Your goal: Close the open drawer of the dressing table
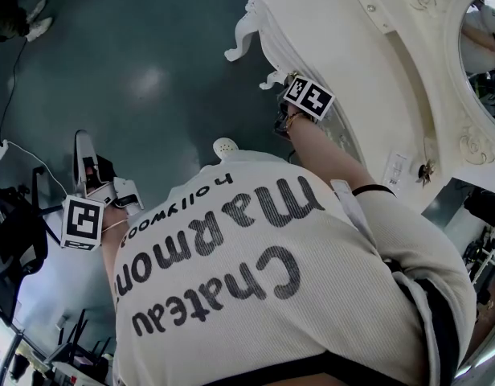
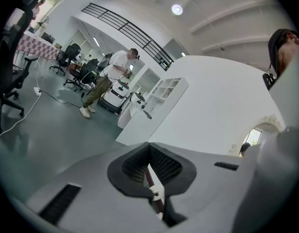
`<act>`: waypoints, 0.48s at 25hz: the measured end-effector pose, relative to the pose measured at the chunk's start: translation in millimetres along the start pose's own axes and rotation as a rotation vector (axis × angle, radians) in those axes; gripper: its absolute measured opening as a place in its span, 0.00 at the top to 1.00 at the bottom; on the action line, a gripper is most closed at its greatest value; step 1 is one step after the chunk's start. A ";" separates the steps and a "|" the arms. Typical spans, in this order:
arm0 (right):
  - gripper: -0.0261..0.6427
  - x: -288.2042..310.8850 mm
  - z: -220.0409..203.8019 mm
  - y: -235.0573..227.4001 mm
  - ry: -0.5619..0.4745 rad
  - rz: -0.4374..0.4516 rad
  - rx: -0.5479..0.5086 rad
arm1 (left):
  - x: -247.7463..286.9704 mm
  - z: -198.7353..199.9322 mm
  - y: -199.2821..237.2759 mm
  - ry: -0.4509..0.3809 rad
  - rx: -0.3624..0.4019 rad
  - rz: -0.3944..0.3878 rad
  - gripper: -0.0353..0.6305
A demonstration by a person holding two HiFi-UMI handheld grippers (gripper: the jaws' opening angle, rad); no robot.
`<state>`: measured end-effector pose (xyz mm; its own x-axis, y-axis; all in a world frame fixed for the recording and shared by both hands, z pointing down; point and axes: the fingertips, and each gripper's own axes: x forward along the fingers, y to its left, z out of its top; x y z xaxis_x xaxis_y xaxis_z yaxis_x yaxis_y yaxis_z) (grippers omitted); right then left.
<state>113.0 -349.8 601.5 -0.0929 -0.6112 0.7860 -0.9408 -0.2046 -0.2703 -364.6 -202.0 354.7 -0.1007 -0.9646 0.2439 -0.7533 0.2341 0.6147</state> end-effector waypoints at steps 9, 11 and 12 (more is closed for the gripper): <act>0.78 2.1 7.3 -5.0 -0.006 -0.020 -0.048 | 6.4 -0.3 -2.0 0.008 0.002 -0.006 0.94; 0.78 2.9 8.6 -6.1 -0.007 -0.025 -0.059 | 10.3 -0.4 -7.1 0.003 -0.018 -0.041 0.94; 0.78 3.2 9.4 -6.5 -0.009 -0.028 -0.062 | 11.9 0.3 -9.6 0.000 -0.021 -0.056 0.94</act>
<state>121.9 -357.6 600.6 -0.0637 -0.6125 0.7879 -0.9615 -0.1738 -0.2129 -358.8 -215.7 351.6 -0.0588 -0.9763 0.2085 -0.7442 0.1821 0.6427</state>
